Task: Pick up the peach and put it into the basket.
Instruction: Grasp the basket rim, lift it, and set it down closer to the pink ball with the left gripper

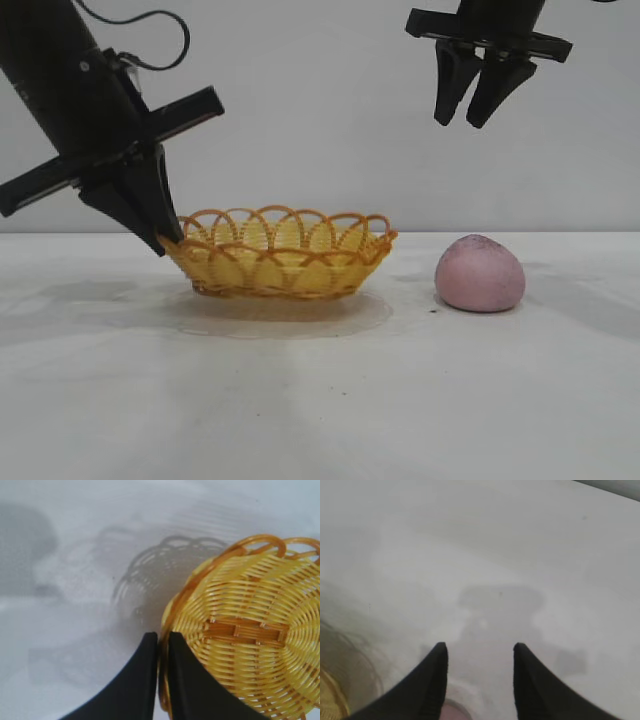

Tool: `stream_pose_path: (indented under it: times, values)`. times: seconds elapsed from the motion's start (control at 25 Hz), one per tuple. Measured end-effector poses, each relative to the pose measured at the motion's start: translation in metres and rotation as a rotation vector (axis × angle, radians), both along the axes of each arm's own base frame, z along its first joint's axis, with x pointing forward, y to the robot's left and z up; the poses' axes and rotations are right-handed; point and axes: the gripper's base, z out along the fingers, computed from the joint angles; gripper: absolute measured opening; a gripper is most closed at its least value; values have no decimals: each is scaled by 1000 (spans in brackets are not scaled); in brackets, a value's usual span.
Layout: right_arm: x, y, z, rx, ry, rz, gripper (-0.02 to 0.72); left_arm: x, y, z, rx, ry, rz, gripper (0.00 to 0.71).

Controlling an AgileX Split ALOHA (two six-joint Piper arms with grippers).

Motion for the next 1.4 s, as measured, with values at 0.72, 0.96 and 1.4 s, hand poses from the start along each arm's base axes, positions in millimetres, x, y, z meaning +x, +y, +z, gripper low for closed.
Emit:
stream_pose_path:
  times: [0.72, 0.96, 1.4]
  values:
    - [1, 0, 1, 3, -16, -2, 305, -12, 5, -17, -24, 58, 114, 249]
    - [2, 0, -2, 2, -10, -2, 305, -11, 7, 8, -8, -64, 53, 305]
    - [3, 1, -9, -3, 12, -1, 305, -4, 105, 31, 344, -163, -144, 326]
